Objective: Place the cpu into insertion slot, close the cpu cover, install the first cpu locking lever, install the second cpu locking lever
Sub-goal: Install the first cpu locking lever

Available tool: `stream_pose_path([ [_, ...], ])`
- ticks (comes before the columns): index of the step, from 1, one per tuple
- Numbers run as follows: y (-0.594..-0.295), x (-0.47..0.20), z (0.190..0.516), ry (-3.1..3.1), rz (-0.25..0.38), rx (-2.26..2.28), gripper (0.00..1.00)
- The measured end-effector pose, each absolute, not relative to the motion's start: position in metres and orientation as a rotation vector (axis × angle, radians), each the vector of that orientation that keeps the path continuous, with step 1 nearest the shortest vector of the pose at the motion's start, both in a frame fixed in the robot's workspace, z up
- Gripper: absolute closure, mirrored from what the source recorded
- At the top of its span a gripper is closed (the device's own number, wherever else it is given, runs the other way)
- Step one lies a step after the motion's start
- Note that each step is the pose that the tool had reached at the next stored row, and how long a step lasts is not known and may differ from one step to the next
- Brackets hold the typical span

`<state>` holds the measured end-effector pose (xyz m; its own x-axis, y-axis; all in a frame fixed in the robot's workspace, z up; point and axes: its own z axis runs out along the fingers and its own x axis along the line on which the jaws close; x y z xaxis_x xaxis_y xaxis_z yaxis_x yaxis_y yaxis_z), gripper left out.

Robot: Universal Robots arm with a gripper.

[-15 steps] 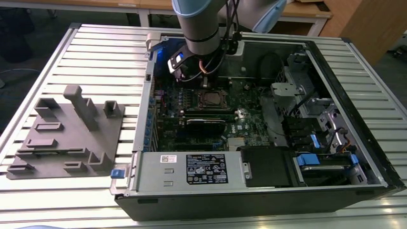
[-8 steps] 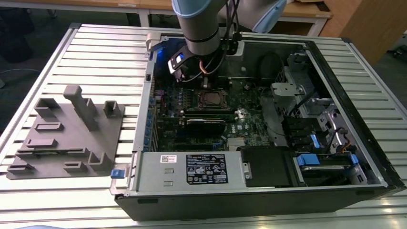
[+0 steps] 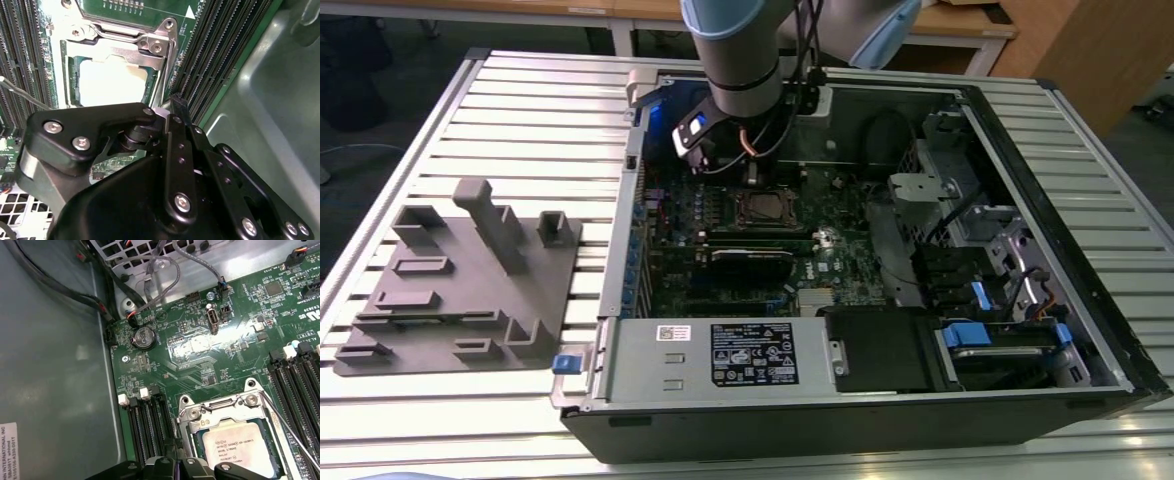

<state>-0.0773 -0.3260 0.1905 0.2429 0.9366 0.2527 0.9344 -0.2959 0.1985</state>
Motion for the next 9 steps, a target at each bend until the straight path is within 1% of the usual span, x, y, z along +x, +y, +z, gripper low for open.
stream_pose_path([
  [9,-0.3260,-0.0773,0.1889,1.880,0.490,2.444,0.89],
])
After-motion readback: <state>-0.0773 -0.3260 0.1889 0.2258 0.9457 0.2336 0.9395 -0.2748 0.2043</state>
